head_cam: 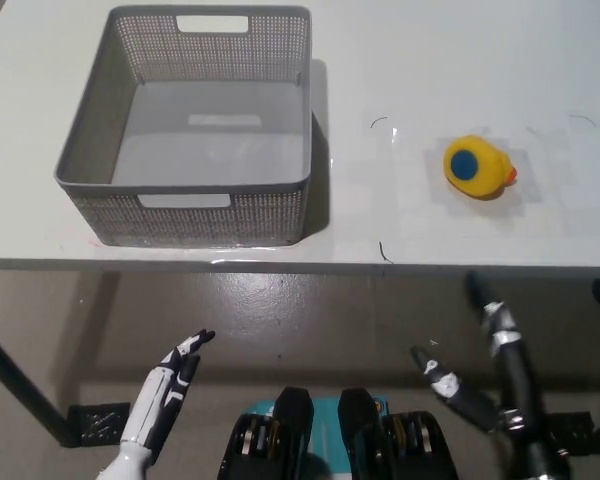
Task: Use the right hand to pick up a yellow duck toy and place it into a container on the left hand side
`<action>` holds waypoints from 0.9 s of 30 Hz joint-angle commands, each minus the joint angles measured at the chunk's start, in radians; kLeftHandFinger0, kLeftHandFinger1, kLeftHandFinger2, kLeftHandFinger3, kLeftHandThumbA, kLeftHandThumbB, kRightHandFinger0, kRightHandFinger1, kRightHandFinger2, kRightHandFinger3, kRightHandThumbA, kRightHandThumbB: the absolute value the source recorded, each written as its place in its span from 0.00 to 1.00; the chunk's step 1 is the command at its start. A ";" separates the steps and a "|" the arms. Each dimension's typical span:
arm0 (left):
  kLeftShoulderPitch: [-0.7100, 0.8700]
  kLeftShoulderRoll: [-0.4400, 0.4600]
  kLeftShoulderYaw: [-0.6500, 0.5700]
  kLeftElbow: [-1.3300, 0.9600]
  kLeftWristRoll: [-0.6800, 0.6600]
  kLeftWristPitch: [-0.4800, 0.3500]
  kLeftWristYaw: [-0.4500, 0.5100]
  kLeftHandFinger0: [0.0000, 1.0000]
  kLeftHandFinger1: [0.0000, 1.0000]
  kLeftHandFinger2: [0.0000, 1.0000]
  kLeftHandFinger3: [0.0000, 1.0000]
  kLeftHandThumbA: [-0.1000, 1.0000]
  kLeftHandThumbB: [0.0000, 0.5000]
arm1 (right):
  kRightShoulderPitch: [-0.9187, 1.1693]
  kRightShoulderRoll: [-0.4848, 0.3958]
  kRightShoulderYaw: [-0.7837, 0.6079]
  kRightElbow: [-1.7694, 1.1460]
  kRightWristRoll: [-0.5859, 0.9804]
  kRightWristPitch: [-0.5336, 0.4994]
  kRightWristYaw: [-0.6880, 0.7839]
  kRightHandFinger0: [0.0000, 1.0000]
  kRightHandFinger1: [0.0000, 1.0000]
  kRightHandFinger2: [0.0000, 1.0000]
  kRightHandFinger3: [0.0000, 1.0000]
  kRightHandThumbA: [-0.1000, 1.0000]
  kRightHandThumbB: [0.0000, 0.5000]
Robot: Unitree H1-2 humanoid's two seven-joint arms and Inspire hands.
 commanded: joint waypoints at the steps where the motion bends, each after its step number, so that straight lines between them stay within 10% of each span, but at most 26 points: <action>1: -0.020 0.025 -0.015 -0.001 0.014 -0.066 0.028 1.00 1.00 1.00 1.00 1.00 1.00 | -0.025 0.002 -0.065 -0.140 -0.031 -0.061 -0.051 1.00 1.00 1.00 1.00 0.81 0.58; 12: -0.021 0.037 -0.035 0.000 0.011 -0.066 0.022 1.00 1.00 1.00 1.00 1.00 1.00 | -0.251 -0.066 -0.161 -0.098 -0.099 0.005 -0.050 1.00 1.00 1.00 1.00 0.88 0.59; 16: -0.013 0.037 -0.042 -0.002 0.011 -0.066 0.023 1.00 1.00 1.00 1.00 1.00 1.00 | -0.365 -0.141 -0.155 -0.061 -0.142 0.155 0.014 1.00 1.00 1.00 1.00 1.00 0.77; 20: -0.007 0.037 -0.046 -0.002 0.007 -0.066 0.024 1.00 1.00 1.00 1.00 1.00 1.00 | -0.505 -0.248 -0.123 0.008 -0.162 0.267 0.110 1.00 1.00 1.00 1.00 0.95 0.67; 24: 0.007 0.030 -0.045 0.001 0.005 -0.066 0.031 1.00 1.00 1.00 1.00 1.00 1.00 | -0.703 -0.344 -0.049 0.172 -0.247 0.399 0.199 1.00 1.00 1.00 1.00 1.00 0.92; 27: 0.013 0.032 -0.050 -0.003 0.005 -0.066 0.036 1.00 1.00 1.00 1.00 1.00 1.00 | -0.817 -0.381 0.011 0.321 -0.280 0.419 0.239 1.00 1.00 1.00 1.00 1.00 0.92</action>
